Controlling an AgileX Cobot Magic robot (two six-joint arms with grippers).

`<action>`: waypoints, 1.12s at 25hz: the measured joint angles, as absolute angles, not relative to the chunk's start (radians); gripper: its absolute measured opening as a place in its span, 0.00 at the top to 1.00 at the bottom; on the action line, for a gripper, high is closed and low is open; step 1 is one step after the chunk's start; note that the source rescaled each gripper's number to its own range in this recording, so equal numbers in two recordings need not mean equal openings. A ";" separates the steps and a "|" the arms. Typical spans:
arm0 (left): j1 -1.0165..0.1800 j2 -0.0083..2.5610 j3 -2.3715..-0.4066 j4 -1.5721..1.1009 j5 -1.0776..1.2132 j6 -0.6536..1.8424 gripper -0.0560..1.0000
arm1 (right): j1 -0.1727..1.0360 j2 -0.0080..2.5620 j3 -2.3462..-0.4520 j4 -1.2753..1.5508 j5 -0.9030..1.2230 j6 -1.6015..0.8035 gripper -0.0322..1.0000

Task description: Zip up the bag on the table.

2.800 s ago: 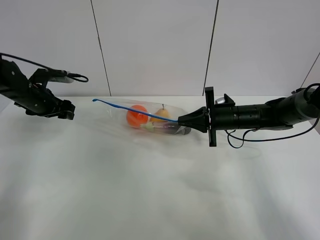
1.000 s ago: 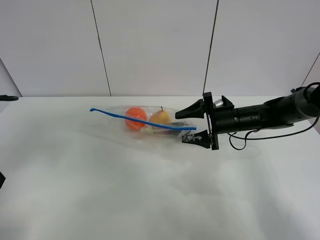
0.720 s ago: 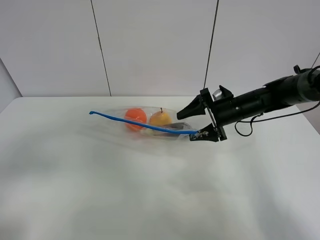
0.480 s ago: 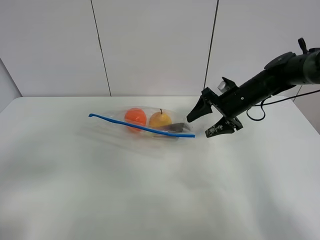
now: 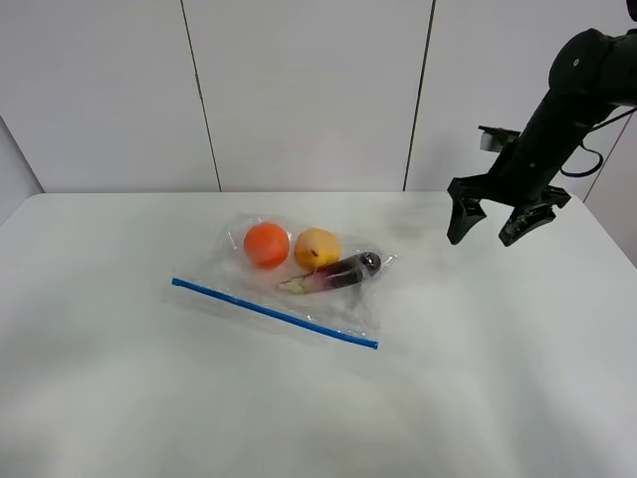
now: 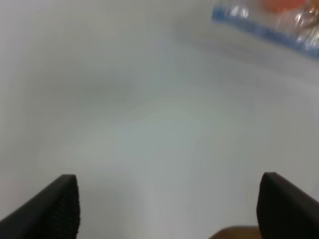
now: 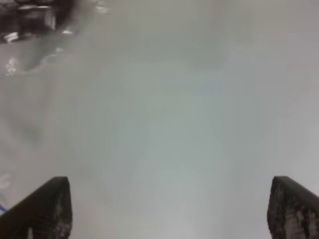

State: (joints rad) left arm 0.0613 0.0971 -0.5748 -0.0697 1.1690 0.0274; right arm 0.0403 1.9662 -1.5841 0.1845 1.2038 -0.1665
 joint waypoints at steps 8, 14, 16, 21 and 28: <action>0.061 -0.003 -0.575 -0.067 1.170 0.012 0.00 | 0.040 1.896 -1.584 0.074 1.210 -0.128 0.04; 0.061 -0.003 -0.574 -0.066 1.170 0.011 0.00 | 0.015 1.765 -1.546 0.019 1.210 -0.076 0.04; 0.061 -0.003 -0.574 -0.066 1.170 0.011 0.00 | -0.006 1.714 -1.505 0.016 1.210 -0.066 0.04; 0.061 -0.003 -0.574 -0.066 1.170 0.011 0.00 | -0.019 1.540 -1.345 0.000 1.212 -0.059 0.04; 0.061 -0.003 -0.574 -0.066 1.170 0.011 0.00 | -0.019 1.233 -1.033 0.009 1.210 -0.058 0.04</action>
